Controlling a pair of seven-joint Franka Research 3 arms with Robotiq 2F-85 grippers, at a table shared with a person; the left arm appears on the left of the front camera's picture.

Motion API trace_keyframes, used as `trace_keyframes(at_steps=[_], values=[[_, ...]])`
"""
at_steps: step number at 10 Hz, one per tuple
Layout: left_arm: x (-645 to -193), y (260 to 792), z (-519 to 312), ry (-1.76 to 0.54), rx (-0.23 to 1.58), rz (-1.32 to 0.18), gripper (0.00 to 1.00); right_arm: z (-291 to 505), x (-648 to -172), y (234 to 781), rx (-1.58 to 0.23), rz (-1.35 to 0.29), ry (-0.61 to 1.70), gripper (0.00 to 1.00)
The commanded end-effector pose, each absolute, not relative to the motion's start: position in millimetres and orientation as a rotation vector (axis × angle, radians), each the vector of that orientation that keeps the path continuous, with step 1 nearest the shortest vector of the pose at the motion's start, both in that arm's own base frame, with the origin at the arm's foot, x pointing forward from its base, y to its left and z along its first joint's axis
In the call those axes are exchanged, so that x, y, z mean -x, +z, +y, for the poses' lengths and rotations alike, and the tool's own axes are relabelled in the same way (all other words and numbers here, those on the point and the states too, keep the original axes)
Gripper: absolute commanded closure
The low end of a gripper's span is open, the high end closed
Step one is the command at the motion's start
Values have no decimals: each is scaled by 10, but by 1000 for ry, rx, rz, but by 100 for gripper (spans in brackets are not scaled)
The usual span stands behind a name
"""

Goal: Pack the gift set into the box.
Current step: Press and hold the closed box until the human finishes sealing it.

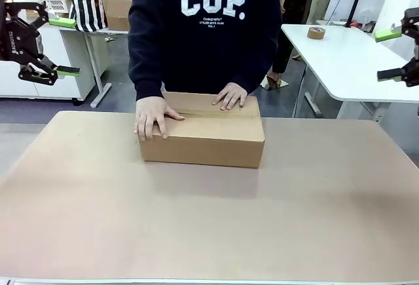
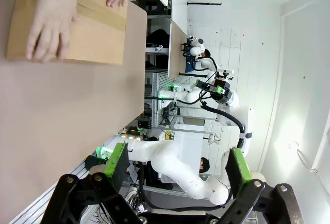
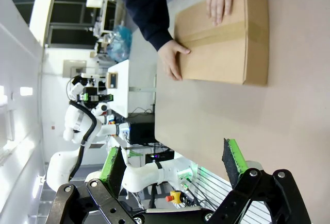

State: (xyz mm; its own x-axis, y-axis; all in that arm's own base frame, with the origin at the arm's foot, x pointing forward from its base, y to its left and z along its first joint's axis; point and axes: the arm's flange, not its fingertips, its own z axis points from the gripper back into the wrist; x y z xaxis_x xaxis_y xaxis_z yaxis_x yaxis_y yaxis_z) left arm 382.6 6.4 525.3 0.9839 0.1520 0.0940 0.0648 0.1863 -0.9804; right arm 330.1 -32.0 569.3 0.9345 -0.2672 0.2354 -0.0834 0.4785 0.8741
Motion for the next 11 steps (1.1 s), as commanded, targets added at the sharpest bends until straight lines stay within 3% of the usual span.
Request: trace_keyframes(at_steps=[1, 11], values=[[-3822, 5263, 54, 59, 1407, -187, 0, -300, -3333, 5743, -1093, -365, -118, 0], [-3822, 5263, 54, 59, 1407, -187, 0, -300, -3333, 5743, -1093, -365, -118, 0]])
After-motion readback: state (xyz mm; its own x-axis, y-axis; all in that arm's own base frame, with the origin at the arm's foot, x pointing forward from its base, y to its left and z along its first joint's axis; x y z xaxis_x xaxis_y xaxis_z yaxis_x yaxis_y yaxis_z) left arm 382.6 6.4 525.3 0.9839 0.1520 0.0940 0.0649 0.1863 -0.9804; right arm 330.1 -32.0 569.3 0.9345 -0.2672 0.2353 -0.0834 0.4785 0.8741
